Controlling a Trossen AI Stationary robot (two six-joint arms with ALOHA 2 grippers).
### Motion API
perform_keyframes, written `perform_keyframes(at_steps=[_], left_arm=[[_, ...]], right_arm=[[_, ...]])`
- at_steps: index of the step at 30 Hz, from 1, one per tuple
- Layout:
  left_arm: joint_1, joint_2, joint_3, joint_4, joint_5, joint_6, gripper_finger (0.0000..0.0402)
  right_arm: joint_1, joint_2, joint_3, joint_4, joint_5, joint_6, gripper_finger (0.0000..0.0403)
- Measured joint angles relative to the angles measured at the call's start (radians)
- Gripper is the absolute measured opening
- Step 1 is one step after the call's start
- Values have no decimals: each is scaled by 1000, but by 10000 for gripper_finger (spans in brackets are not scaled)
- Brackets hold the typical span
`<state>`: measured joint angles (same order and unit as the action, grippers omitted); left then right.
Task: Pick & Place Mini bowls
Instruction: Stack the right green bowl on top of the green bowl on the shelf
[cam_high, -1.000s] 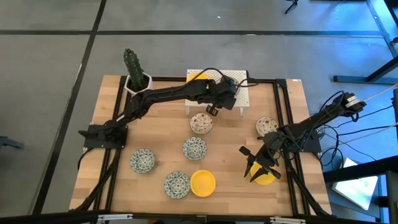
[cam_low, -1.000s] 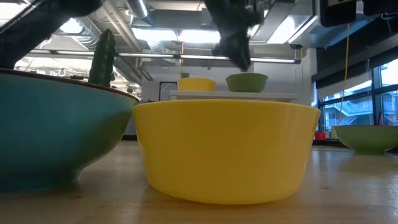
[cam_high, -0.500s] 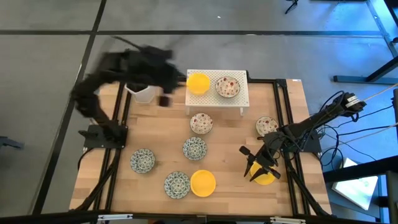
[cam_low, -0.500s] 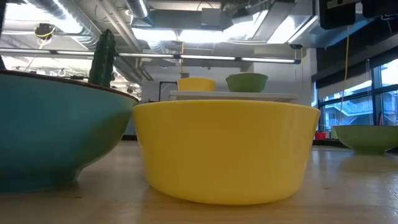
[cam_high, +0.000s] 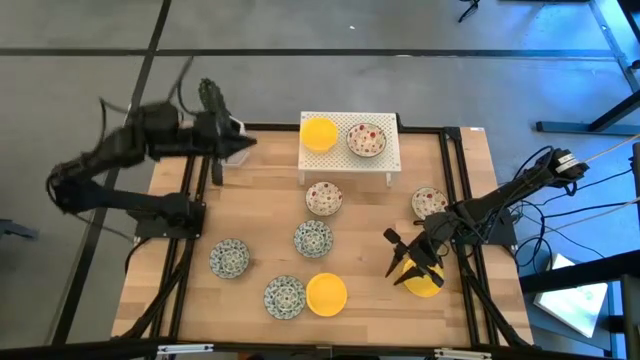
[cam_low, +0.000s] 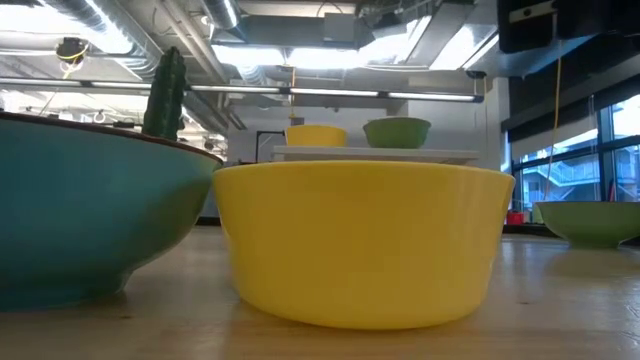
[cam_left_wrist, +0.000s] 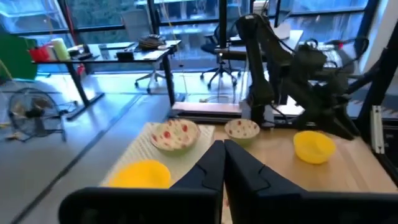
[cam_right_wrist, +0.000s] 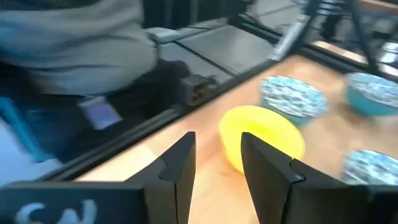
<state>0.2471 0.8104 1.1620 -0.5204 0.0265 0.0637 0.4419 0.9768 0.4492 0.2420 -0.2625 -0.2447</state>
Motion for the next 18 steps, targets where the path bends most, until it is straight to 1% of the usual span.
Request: perform_keyframes(at_steps=[5,9,12,15,18], left_arm=[[-29,-172,-395,311,-28,-25,1],[-38,-262,-621,553,-93,8,2],[-37,-302,-722,625,-150,58,1],[-37,-323,-772,630,-244,89,2],[-36,-333,-797,621,-329,104,1]], right_arm=[[0,0,0,8,138,-8,129],[0,0,-1,38,273,-32,129],[-1,0,-1,42,378,-56,129],[-13,0,-1,53,461,-81,129],[-45,0,-1,91,528,-95,128]])
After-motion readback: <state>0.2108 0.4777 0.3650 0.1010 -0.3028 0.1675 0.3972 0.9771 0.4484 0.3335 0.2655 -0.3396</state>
